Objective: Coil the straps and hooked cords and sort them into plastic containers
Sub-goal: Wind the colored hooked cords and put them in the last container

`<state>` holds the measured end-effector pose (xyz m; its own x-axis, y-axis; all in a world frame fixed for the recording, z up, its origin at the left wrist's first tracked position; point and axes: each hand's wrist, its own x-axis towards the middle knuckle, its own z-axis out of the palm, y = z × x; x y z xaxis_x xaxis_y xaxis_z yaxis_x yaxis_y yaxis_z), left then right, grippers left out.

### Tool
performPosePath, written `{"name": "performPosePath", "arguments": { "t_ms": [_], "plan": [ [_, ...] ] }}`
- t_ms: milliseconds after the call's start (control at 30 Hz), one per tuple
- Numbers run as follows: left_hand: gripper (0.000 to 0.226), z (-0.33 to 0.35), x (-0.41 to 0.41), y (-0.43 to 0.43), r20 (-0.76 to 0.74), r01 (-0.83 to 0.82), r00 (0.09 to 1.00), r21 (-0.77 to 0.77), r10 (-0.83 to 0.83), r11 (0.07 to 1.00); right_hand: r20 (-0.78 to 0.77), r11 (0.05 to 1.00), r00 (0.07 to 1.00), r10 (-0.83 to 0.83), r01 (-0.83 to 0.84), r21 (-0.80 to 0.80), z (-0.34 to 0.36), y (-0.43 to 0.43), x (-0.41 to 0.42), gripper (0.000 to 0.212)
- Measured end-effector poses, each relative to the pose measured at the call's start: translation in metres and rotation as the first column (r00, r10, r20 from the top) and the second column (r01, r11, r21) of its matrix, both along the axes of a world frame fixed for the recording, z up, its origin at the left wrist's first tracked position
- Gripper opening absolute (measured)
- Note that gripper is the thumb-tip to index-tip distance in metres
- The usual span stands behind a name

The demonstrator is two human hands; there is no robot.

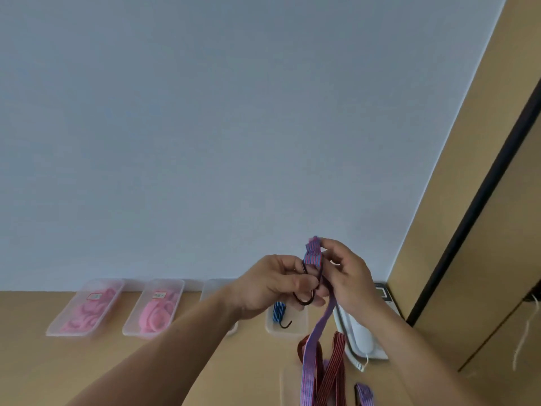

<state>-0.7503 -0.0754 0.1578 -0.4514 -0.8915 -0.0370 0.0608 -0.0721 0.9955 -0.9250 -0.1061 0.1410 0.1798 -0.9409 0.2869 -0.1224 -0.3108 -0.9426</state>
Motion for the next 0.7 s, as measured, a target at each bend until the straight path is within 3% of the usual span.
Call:
{"name": "performPosePath", "arguments": {
  "t_ms": [167, 267, 333, 433, 567, 700],
  "plan": [
    [0.013, 0.014, -0.005, -0.005, -0.201, -0.155, 0.967, 0.033, 0.159, 0.987, 0.192, 0.980, 0.963, 0.188, -0.196, 0.021, 0.002, 0.014, 0.001, 0.027],
    [0.026, 0.014, -0.010, -0.006, -0.228, -0.223, 0.945, 0.064, 0.232, 0.973, 0.035, 0.975, 0.974, 0.222, -0.220, -0.041, -0.001, 0.020, 0.002, 0.026],
    [0.033, 0.013, -0.012, -0.005, -0.216, -0.224, 0.948, 0.067, 0.233, 0.972, 0.012, 0.980, 0.981, 0.192, -0.191, -0.050, -0.003, 0.021, 0.004, 0.030],
    [0.039, 0.012, -0.010, -0.005, -0.047, -0.242, 0.969, -0.007, 0.242, 0.970, -0.050, 0.987, 0.989, 0.141, -0.144, -0.066, -0.008, 0.021, 0.000, 0.036],
    [0.040, 0.017, -0.004, -0.006, 0.289, -0.238, 0.914, -0.185, 0.284, 0.954, -0.065, 0.997, 0.996, 0.061, -0.064, -0.046, -0.011, 0.024, -0.004, 0.020],
    [0.039, 0.015, -0.002, -0.009, 0.368, -0.233, 0.875, -0.251, 0.315, 0.940, 0.017, 1.000, 1.000, 0.003, -0.004, 0.021, -0.013, 0.025, -0.001, 0.013]
  ]
}}
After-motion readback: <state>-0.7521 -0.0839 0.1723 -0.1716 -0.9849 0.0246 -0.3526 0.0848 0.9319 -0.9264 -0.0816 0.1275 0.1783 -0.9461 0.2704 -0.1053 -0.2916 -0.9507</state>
